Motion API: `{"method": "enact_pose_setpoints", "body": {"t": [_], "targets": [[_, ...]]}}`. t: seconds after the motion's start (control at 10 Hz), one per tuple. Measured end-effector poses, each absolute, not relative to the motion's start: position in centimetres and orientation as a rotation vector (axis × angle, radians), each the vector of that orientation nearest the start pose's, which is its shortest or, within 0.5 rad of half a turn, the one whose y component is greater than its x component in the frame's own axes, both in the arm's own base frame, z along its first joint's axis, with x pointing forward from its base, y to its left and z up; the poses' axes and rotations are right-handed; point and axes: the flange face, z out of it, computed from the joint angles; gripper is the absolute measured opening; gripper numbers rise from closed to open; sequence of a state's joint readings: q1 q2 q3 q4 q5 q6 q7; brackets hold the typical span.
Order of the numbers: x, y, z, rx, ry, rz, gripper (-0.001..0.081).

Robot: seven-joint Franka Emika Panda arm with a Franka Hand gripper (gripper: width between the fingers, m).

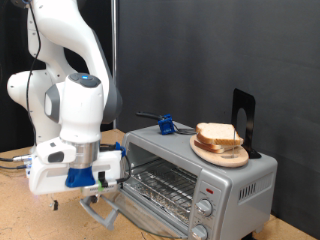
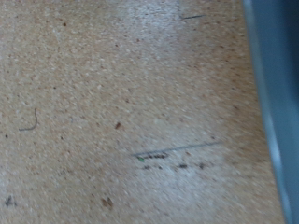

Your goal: Make a piece of toast with the oven

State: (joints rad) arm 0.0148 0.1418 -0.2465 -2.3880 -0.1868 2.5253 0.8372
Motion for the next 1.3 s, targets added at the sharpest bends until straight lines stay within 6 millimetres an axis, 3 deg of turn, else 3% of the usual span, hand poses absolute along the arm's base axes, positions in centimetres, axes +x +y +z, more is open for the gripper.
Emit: {"method": "enact_pose_setpoints", "body": {"t": [0.5,0.7,1.0,1.3], "targets": [[49.6,-12.8,20.9,-2.958,1.546,-0.053,0.0808],[50.1,-12.9,19.8,-2.976,1.516,-0.069,0.0808],[48.9,-13.2,19.7,-3.028,1.402,-0.071,0.0808],[47.1,-13.5,21.8,-3.004,1.399,-0.091,0.0808]]}}
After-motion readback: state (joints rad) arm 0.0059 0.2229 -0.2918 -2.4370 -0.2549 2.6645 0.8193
